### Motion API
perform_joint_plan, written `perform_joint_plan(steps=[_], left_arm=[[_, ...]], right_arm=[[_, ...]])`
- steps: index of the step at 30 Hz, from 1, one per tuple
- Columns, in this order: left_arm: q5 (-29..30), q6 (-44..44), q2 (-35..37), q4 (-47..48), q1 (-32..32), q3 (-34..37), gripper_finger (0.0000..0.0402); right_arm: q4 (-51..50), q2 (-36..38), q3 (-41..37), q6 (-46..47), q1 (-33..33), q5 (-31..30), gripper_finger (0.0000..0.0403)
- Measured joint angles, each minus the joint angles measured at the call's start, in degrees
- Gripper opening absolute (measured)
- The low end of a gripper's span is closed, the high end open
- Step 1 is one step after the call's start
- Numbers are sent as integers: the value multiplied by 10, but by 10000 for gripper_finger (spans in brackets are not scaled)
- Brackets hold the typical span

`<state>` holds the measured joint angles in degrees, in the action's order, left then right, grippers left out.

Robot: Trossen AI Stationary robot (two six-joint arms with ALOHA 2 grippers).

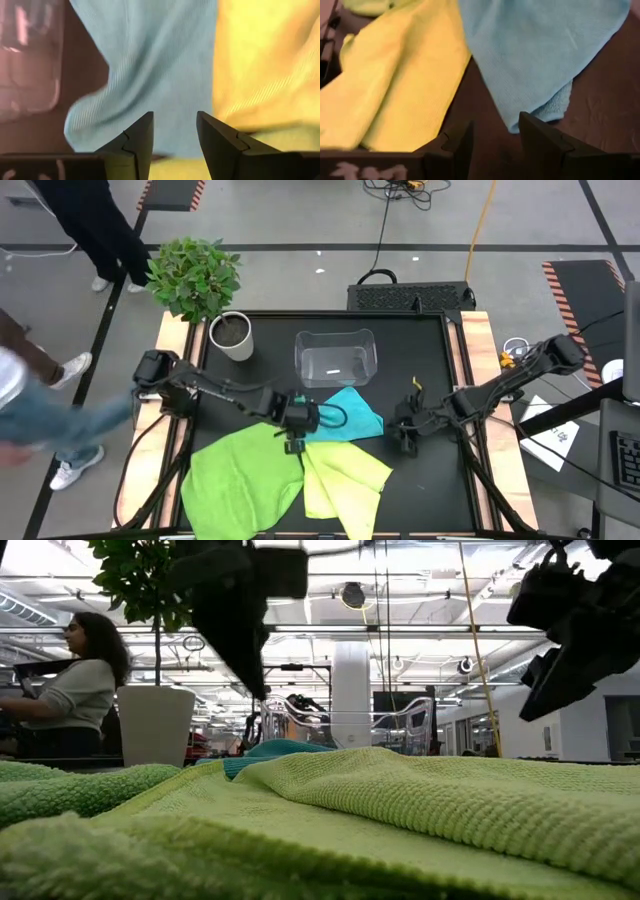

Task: Fold microfiber towels
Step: Fold the blue towel

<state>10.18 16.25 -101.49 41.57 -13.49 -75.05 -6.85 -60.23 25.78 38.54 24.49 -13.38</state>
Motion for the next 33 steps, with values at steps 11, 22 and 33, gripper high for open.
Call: perform_joint_plan(steps=[11, 22, 33], left_arm=[[151, 173, 0, -109, -80, 106, 152], [309, 338, 43, -169, -132, 219, 152], [405, 398, 112, -439, -176, 388, 152]], right_arm=[[164, -24, -93, 20, 20, -3, 148], [227, -24, -137, 28, 20, -63, 148], [246, -31, -138, 28, 20, -66, 148]])
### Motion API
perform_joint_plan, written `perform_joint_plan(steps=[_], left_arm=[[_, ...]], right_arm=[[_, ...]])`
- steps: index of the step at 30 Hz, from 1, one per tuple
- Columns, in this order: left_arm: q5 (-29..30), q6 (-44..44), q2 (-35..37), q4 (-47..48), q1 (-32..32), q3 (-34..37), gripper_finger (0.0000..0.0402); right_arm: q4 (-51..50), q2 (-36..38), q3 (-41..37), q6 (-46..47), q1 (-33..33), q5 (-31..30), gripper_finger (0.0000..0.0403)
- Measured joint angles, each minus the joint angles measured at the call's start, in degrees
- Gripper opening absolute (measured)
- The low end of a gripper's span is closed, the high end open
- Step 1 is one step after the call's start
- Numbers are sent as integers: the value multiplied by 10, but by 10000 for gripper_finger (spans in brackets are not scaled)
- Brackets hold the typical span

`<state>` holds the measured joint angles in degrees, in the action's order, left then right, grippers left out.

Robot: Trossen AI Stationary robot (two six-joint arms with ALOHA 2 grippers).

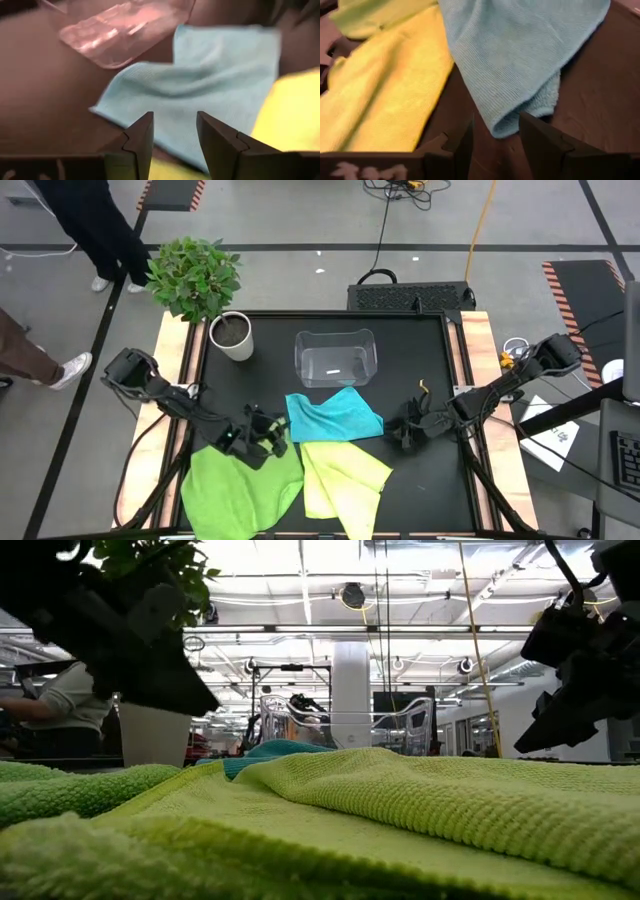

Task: Fold microfiber towels
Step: Fold the blue towel

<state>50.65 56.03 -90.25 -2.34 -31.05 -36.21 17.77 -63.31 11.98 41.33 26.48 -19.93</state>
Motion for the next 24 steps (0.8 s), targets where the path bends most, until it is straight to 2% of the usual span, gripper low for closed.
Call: perform_joint_plan(steps=[5, 8, 14, 24], left_arm=[[-1, -5, -4, -204, -6, 92, 152], [-11, 2, -6, -255, -5, 123, 152], [-46, 15, -5, -263, -6, 125, 152], [-56, 19, -5, -249, -17, 125, 152]], right_arm=[[16, -28, 0, 8, 0, 2, 148], [20, -46, 0, 11, 0, 3, 148], [69, -84, 0, 1, 0, 5, 148], [114, -122, 0, 0, -3, 2, 148]])
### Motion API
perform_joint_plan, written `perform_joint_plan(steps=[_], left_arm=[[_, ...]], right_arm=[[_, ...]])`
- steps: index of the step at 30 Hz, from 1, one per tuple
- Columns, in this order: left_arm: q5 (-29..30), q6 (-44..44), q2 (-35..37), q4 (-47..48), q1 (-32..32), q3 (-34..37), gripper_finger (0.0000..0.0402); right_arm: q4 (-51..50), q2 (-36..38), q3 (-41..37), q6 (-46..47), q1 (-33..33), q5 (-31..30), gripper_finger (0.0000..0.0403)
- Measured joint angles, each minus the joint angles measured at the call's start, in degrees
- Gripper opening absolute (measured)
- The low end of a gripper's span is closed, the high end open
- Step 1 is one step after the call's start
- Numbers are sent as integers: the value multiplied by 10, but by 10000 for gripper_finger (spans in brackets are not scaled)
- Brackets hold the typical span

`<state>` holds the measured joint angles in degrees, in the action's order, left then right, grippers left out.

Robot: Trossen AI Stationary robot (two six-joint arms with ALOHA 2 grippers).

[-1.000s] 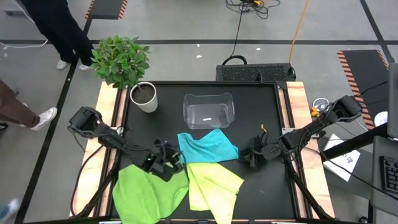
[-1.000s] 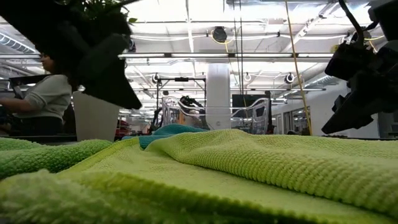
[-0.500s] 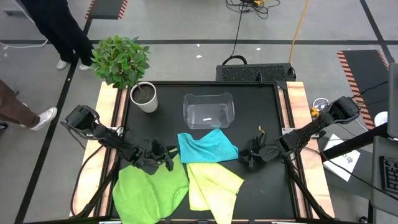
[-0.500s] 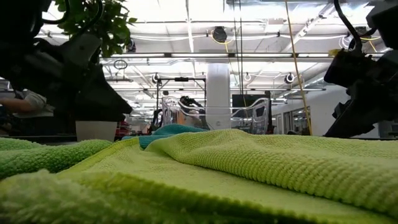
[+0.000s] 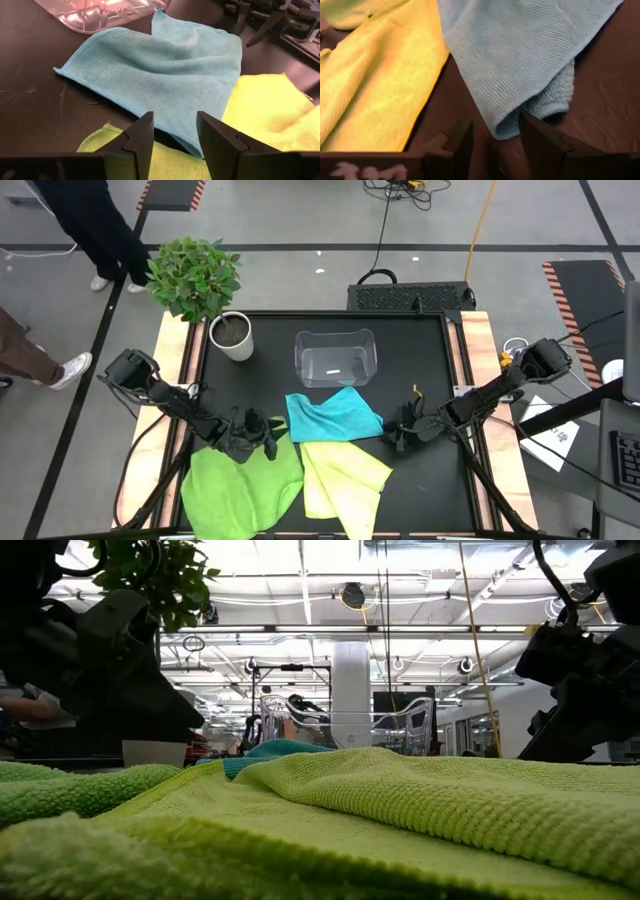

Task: Fold microfiber towels
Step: Fold the blue towel

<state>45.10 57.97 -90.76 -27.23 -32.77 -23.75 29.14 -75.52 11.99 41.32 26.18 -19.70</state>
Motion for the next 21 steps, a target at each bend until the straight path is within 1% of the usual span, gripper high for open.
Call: perform_joint_plan(steps=[10, 21], left_arm=[[-4, -7, 0, 10, 0, 0, 152], [-7, -12, 0, 17, 0, 0, 152]], right_arm=[[10, -2, 0, -4, -18, -2, 148], [-2, -2, 0, 20, -18, 6, 148]])
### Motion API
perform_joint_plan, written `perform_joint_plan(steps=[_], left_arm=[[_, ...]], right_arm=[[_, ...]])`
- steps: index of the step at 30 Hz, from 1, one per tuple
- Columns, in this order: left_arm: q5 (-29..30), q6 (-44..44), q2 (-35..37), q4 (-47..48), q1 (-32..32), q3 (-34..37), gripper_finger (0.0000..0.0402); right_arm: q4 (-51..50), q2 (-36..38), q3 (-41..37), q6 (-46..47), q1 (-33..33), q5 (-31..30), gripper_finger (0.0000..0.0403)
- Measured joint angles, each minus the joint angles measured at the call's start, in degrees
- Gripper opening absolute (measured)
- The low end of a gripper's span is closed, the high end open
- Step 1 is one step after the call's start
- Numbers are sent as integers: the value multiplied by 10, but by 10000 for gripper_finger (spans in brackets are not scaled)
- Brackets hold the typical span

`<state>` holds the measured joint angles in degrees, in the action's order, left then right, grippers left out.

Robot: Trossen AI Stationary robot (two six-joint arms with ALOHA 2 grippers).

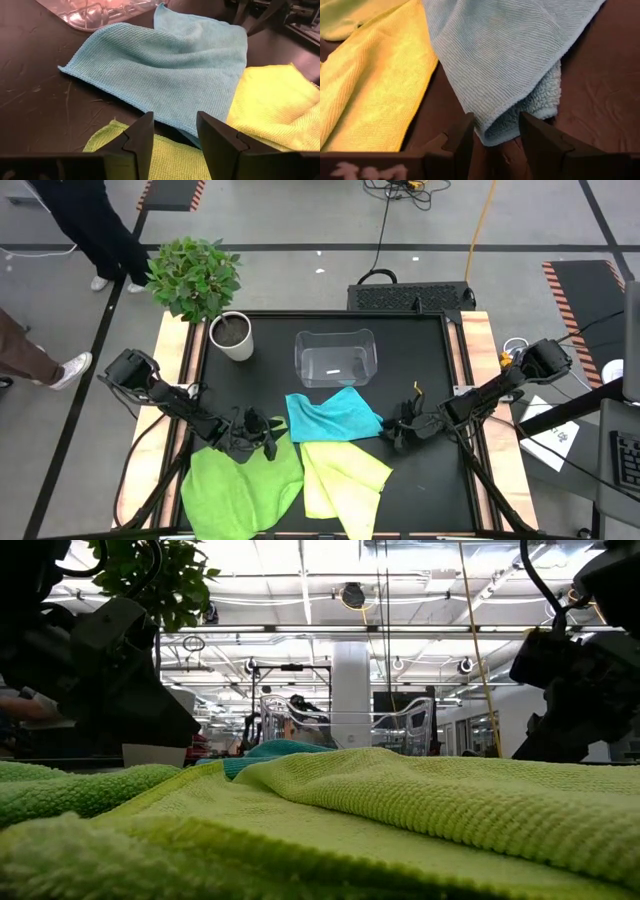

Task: Fold microfiber towels
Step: Fold the blue towel

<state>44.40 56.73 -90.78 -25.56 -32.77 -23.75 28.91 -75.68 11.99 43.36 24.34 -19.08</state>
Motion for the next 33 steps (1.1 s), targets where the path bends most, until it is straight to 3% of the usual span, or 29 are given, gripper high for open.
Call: perform_joint_plan(steps=[7, 13, 15, 20, 25, 30, 33], left_arm=[[-34, 14, 0, -2, -1, 0, 152], [-48, 24, 0, -2, -2, 0, 152], [-51, 29, 0, -2, -2, 0, 152], [-60, 43, -4, -2, 1, 0, 152], [-87, 53, -60, -36, 15, -14, 152], [-92, -9, -134, -84, 34, -64, 152], [-114, -30, -143, -82, 38, -84, 152]], right_arm=[[8, 0, 0, -14, 0, 12, 132], [13, 0, 0, -53, 0, 12, 27], [13, 0, 0, -64, 0, 13, 9], [17, 0, 0, -67, -3, 13, 3], [30, 0, 0, -76, -3, 13, 2], [30, 0, 0, -81, -3, 14, 1], [25, 0, 0, -81, -3, 14, 1]])
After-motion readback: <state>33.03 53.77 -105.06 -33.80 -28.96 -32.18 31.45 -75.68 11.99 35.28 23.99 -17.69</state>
